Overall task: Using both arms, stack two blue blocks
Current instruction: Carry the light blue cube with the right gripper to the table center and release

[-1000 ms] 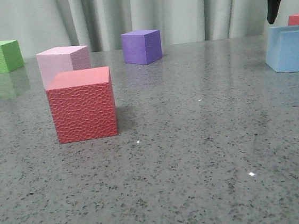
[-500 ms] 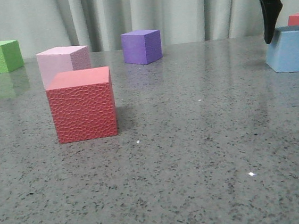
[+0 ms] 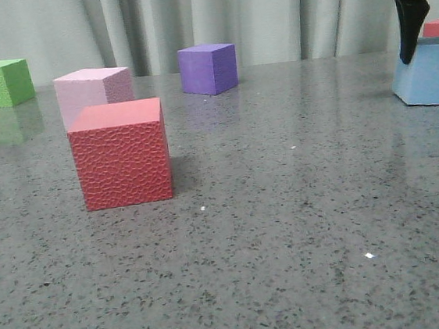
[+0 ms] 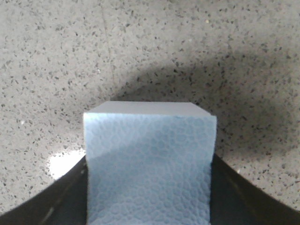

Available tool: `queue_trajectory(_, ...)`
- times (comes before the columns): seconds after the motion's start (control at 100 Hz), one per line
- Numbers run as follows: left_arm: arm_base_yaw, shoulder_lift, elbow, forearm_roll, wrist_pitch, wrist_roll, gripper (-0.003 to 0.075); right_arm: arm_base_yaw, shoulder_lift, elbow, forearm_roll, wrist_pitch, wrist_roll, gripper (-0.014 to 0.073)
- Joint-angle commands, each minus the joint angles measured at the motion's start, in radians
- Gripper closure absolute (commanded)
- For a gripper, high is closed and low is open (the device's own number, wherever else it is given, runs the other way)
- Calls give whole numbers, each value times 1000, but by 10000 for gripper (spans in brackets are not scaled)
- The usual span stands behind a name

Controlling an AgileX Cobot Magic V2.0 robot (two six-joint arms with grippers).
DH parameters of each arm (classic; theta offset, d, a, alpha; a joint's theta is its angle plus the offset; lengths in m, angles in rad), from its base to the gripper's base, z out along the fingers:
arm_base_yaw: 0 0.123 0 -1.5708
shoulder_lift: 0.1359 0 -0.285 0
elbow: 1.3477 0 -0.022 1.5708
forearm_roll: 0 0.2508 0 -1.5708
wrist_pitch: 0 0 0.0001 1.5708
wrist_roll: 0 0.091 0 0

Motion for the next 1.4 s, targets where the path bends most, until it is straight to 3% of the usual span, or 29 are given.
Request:
queue_trajectory(0.0, 1, 3, -36, -8, -81, -3, 92, -7, -48, -35, -13, -14, -4, 224)
queue_trajectory(0.27, 1, 3, -36, -8, -59, -3, 92, 17, -89, -35, 45, 24, -4, 224)
queue_trajectory(0.82, 1, 3, -36, -15, -58, -3, 92, 285, -77, -41, 185, -117, 19, 224)
queue_trajectory(1.07, 1, 3, -36, -15, -58, -3, 92, 349, 9, -186, 212, -91, 56, 224)
queue_trajectory(1.39, 1, 3, -36, -23, -58, -3, 92, 352, 115, -322, 218, 28, 81, 224)
